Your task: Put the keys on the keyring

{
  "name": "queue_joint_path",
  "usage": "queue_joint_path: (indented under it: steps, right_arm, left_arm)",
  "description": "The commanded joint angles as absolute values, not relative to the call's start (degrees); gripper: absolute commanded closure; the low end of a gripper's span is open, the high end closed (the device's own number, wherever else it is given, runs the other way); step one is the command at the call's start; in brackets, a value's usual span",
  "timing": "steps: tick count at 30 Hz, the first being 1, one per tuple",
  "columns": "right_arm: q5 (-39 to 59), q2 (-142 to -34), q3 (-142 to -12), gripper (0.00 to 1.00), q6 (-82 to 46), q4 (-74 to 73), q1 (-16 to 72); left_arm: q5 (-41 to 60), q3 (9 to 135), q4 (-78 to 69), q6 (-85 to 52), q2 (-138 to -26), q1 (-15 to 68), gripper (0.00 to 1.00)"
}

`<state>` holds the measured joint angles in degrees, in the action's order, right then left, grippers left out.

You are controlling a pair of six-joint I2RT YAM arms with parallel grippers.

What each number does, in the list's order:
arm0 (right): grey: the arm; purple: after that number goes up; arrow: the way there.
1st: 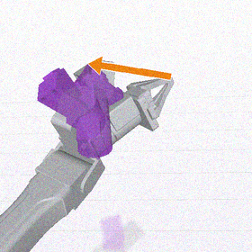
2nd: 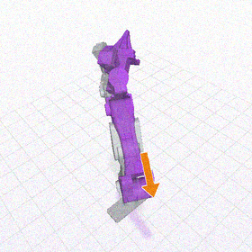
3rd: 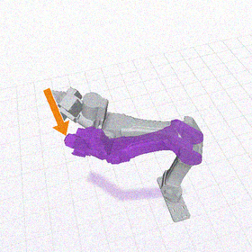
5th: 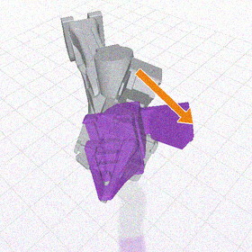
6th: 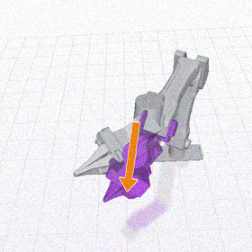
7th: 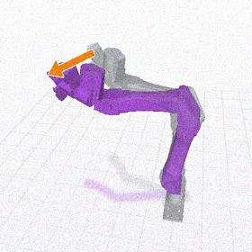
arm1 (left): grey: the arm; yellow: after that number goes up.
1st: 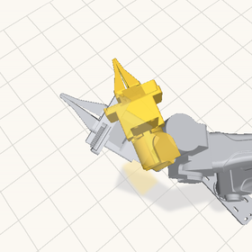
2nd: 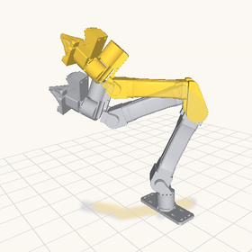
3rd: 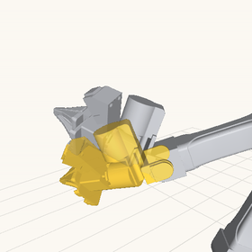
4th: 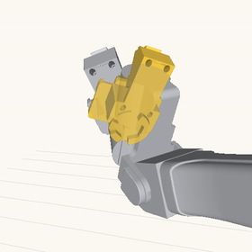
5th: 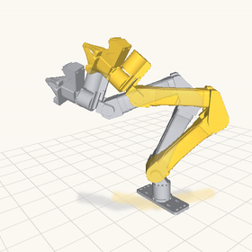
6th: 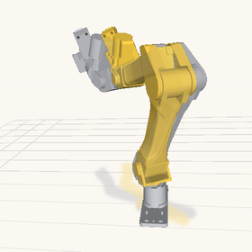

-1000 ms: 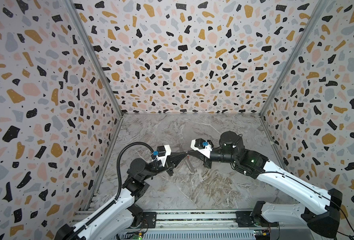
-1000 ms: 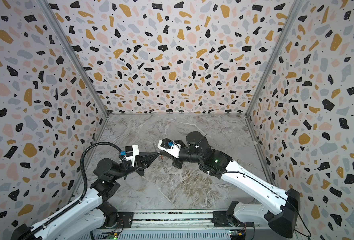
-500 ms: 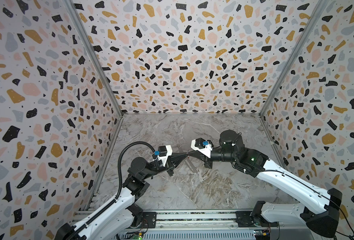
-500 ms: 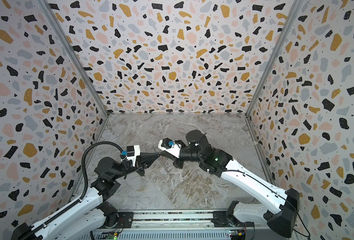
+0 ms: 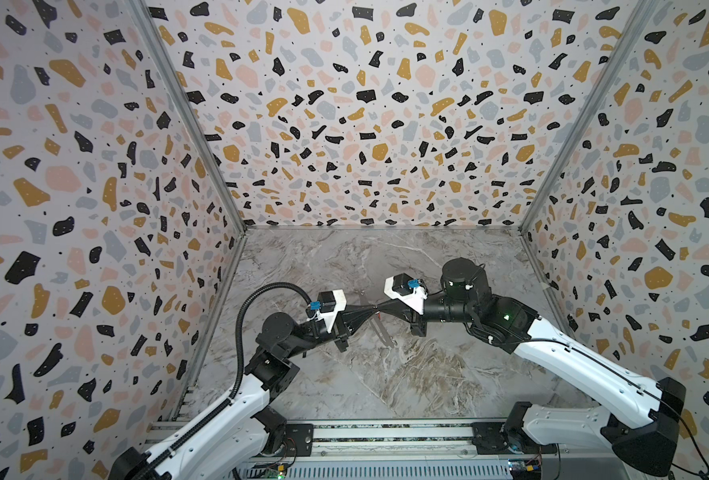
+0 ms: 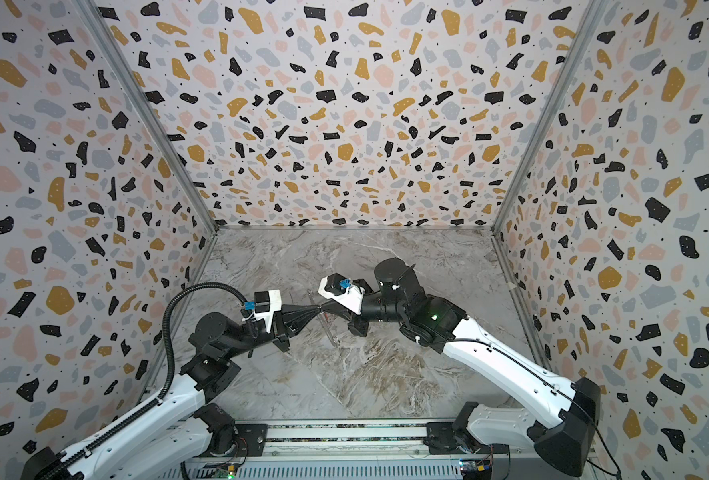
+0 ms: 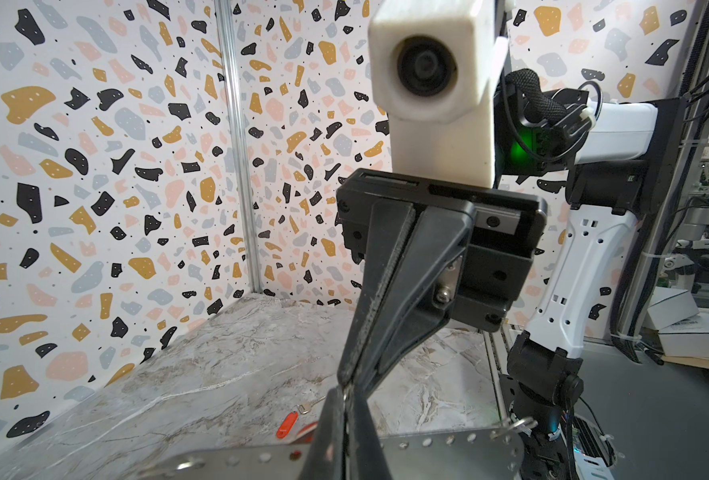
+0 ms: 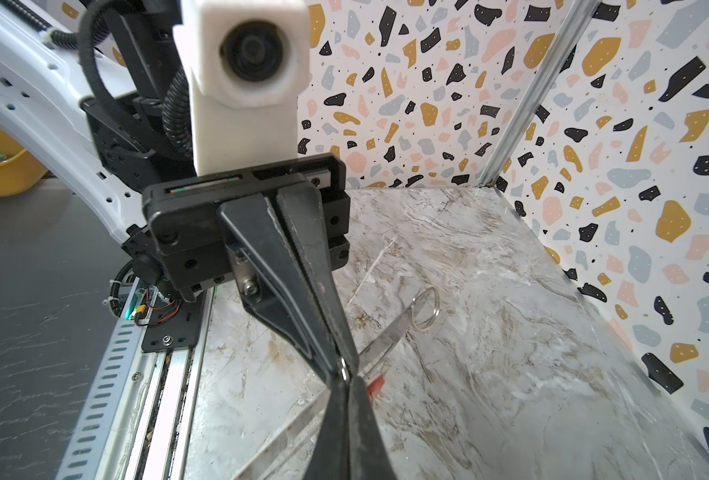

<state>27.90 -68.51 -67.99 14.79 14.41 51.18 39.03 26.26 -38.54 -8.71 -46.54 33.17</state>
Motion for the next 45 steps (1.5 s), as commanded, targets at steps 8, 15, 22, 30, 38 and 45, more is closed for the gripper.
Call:
queue_joint_path:
  steps: [8, 15, 22, 30, 38, 45]
  right_arm:
    - [31.67, -66.09, -68.08, 0.73, 14.37, 13.87, 49.85]
    - [34.06, -66.38, -67.9, 0.74, 15.68, 15.62, 49.58]
    - [34.54, -66.51, -67.95, 0.88, 16.07, 16.38, 49.39]
    - [33.9, -65.57, -66.64, 0.86, 15.47, 16.22, 48.65]
    - [34.15, -65.65, -66.44, 0.82, 15.39, 16.21, 48.36]
    - [34.49, -65.96, -66.74, 0.9, 15.3, 16.13, 48.09]
  left_arm:
    - [42.25, 30.05, -40.26, -7.89, -47.14, 33.71, 1.0]
    - [44.0, 30.67, -40.0, -7.78, -47.7, 33.66, 1.0]
    - [45.11, 31.29, -39.55, -7.58, -48.43, 33.66, 1.0]
    - [45.09, 31.11, -39.51, -7.52, -47.83, 33.68, 1.0]
    - [45.26, 31.03, -39.71, -7.65, -47.61, 33.71, 1.0]
    - [45.54, 30.93, -39.76, -7.8, -47.54, 33.71, 1.0]
